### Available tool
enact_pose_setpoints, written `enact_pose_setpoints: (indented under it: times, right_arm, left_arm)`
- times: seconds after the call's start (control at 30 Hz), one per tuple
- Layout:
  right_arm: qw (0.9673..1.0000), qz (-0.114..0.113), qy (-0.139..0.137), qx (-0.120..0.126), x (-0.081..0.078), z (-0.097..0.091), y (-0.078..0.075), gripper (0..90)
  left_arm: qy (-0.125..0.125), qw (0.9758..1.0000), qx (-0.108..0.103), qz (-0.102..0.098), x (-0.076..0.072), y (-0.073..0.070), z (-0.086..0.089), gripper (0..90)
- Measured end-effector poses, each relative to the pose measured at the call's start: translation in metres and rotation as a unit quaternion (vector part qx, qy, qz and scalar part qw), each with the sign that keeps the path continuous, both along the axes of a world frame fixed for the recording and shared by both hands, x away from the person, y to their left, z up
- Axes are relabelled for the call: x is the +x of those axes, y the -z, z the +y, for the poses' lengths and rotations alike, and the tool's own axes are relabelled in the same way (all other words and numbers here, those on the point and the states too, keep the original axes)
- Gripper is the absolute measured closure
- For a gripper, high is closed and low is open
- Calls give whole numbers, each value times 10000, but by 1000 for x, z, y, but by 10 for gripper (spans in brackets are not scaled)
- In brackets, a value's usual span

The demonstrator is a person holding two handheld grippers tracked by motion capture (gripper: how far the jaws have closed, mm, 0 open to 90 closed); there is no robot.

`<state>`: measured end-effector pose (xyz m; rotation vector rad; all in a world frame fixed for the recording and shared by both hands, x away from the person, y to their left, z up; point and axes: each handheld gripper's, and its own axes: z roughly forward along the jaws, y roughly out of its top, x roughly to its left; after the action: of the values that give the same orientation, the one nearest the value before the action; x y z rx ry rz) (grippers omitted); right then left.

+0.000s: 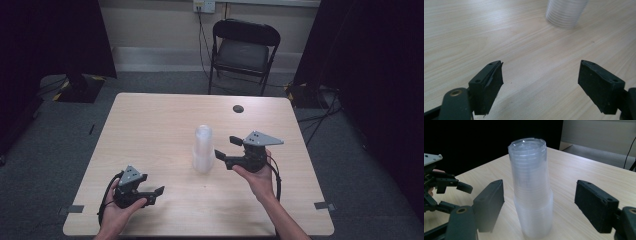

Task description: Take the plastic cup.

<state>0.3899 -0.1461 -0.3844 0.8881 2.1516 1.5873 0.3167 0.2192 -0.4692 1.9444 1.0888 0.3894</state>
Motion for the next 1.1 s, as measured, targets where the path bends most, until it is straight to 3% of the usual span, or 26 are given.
enact_pose_setpoints:
  times: [0.63, 0.8, 1.1]
  right_arm:
    - [9999, -58, -159, 25, 18, 32, -4, 153]
    - [9999, -71, -123, -44, 25, 38, -1, 168]
    - [9993, 68, -316, -173, 44, 57, 12, 233]
  left_arm:
    - [97, 9999, 25, 34, 0, 0, -3, 205]
    - [103, 9999, 30, 35, 0, 0, -2, 205]
    - [50, 10000, 23, 11, -1, 0, 0, 209]
